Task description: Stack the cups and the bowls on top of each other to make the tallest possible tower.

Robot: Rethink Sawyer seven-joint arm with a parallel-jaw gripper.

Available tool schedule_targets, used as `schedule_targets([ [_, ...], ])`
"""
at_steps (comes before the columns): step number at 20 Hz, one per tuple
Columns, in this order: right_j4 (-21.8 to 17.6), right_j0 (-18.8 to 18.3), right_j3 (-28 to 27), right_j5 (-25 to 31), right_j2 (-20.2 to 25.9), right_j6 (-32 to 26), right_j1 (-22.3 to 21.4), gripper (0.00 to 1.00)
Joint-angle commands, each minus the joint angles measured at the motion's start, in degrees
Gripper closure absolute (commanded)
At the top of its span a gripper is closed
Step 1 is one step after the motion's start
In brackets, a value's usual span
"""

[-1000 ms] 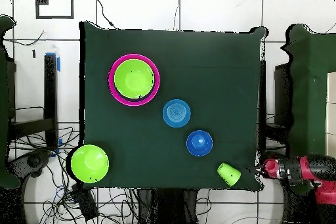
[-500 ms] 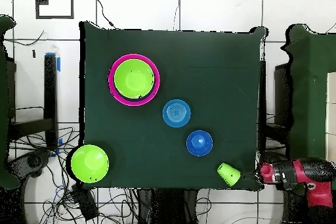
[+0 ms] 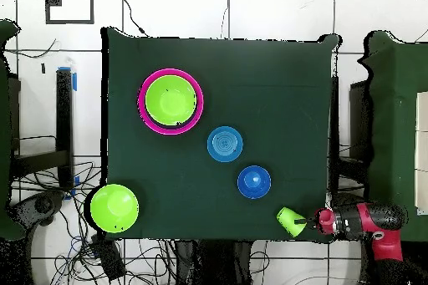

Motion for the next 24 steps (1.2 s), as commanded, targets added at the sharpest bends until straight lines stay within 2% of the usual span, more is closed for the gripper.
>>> schedule_targets([
  [1, -1.0, 2.0, -7.0, -4.6, -2.6, -15.7, 6.5, 0.0],
  [10, -0.7, 0.2, -5.5, -6.6, -1.6, -15.3, 8.4, 0.0],
  [11, -0.8, 0.0, -5.4, -6.6, -1.2, -15.4, 8.6, 1.0],
  [14, 0.4, -1.4, -4.2, -9.9, -0.5, -14.2, 9.4, 1.0],
  [16, -0.8, -0.8, -4.4, -9.9, -0.5, -15.3, 8.7, 1.0],
  [24, -0.1, -0.2, -4.0, -12.5, 0.2, -13.8, 8.6, 1.0],
])
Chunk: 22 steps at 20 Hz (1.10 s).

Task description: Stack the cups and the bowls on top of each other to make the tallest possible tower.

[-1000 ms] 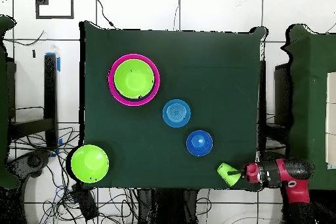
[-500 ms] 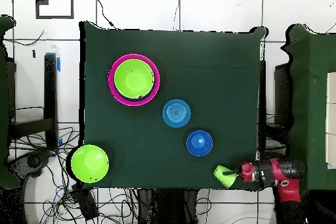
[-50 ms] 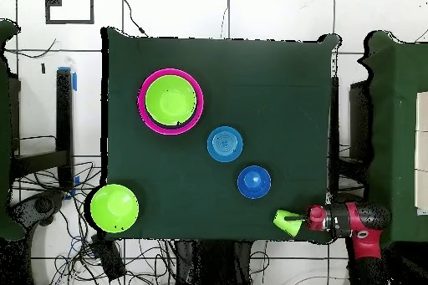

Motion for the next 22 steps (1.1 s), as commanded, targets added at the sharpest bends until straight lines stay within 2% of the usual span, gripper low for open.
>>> schedule_targets([
  [1, -2.7, 2.7, -3.1, -11.6, 0.0, -13.7, 1.4, 1.0],
  [5, -3.7, 3.0, -0.4, -14.7, 2.1, -12.9, -1.4, 1.0],
  [6, -5.5, 2.6, 3.8, -21.1, 5.2, -11.4, -4.6, 1.0],
  [7, -6.1, 2.6, 5.4, -23.7, 6.6, -10.8, -6.0, 1.0],
  [10, -9.1, 3.2, 13.0, -33.2, 11.2, -6.0, -13.4, 1.0],
  [15, -9.9, 4.6, 19.6, -40.7, 12.1, 1.1, -20.0, 1.0],
  [20, -8.1, 6.7, 22.2, -45.1, 10.7, 3.7, -23.6, 1.0],
  [22, -6.7, 8.6, 24.8, -48.8, 10.4, 6.7, -27.3, 1.0],
])
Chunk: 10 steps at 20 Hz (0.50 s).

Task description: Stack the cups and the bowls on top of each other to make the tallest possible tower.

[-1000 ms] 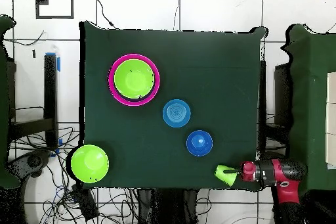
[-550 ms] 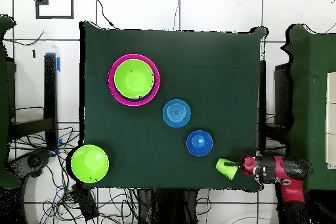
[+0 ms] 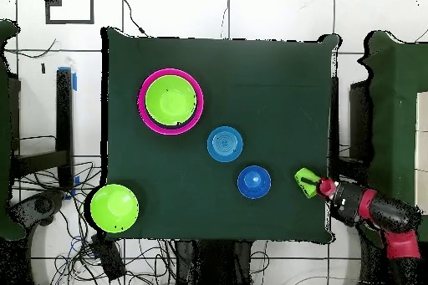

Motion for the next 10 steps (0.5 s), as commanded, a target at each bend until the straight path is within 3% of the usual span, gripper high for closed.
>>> schedule_targets([
  [1, -1.5, 7.1, 8.5, -10.6, 0.5, 7.4, -10.0, 1.0],
  [10, 0.4, 13.8, 14.2, -20.5, -4.2, 16.2, -19.3, 1.0],
])
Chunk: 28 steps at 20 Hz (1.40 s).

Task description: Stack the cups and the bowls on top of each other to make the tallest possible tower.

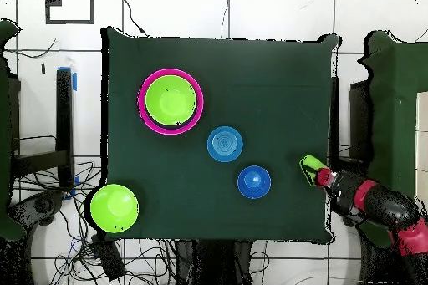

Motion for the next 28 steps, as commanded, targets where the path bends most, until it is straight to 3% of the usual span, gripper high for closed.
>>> schedule_targets([
  [1, 0.1, 8.9, 8.1, -10.5, -4.8, 15.9, -9.2, 1.0],
  [7, 0.0, 12.7, 10.1, -15.4, -7.5, 20.3, -13.5, 1.0],
  [17, 2.4, 24.0, 13.3, -19.8, -13.0, 31.0, -24.4, 1.0],
  [22, 4.9, 31.8, 15.0, -20.4, -16.9, 38.4, -31.0, 1.0],
  [28, 8.3, 41.0, 16.0, -21.0, -21.7, 47.0, -35.8, 1.0],
])
